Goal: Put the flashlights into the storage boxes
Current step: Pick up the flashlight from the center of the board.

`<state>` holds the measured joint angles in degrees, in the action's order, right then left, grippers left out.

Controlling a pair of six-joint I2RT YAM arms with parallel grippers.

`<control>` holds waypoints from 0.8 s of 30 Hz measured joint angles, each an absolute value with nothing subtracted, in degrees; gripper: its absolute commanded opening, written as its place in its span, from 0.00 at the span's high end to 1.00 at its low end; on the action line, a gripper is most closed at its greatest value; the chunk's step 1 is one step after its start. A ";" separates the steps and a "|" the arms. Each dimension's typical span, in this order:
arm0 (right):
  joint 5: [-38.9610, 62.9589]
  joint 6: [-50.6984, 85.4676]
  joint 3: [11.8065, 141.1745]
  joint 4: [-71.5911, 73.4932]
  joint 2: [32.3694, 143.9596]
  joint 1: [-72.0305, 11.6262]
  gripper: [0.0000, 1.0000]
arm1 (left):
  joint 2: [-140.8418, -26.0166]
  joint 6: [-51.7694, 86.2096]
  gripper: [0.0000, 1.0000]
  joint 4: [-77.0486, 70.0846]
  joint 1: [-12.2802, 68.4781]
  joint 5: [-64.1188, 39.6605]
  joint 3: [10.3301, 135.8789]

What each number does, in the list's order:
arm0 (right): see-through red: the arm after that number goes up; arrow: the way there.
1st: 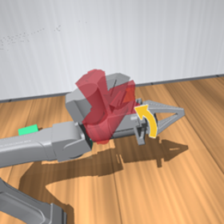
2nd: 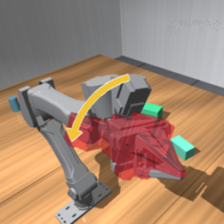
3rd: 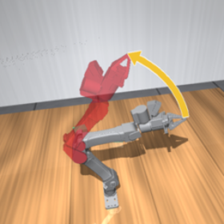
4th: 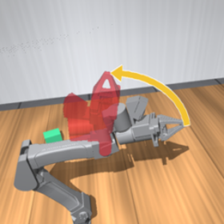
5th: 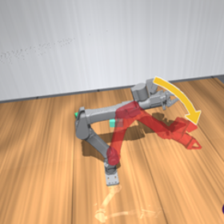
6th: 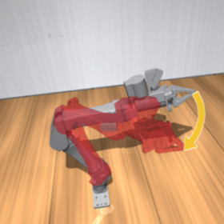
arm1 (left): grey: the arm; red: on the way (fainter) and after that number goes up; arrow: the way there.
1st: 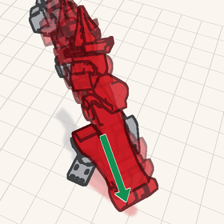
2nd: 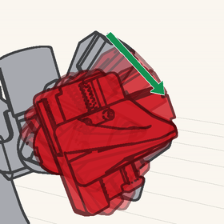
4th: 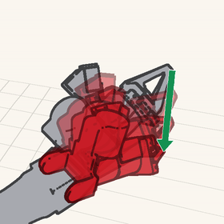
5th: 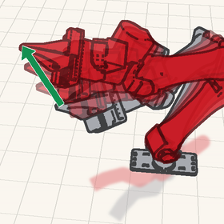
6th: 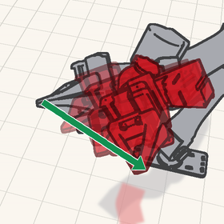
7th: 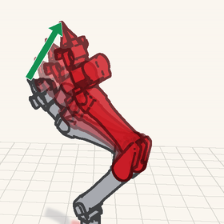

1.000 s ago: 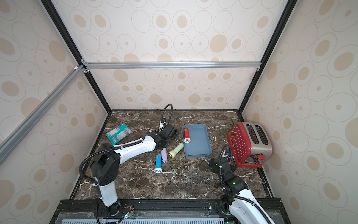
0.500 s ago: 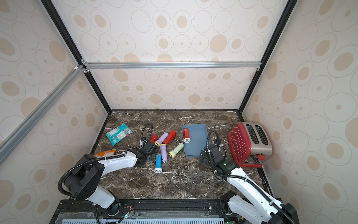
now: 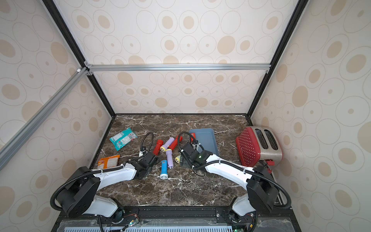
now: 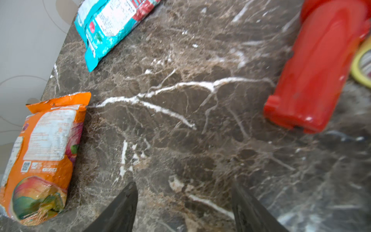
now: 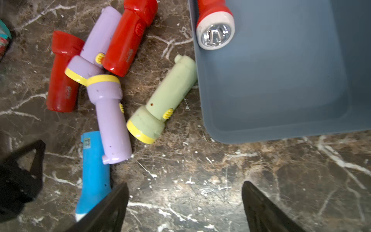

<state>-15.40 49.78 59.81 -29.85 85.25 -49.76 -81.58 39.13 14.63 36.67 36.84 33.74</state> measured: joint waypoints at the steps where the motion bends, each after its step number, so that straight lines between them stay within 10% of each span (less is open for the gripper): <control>1: -15.00 49.10 60.34 -29.34 86.00 -49.89 0.30 | -80.73 39.13 0.27 14.37 36.67 36.86 33.01; 5: -11.53 44.80 61.06 -25.85 88.82 -50.96 0.36 | -74.72 38.92 0.02 10.96 36.67 36.49 28.34; 24: -2.46 33.50 84.09 -29.17 114.78 -51.37 0.44 | -64.93 37.82 0.01 2.87 36.93 33.23 22.33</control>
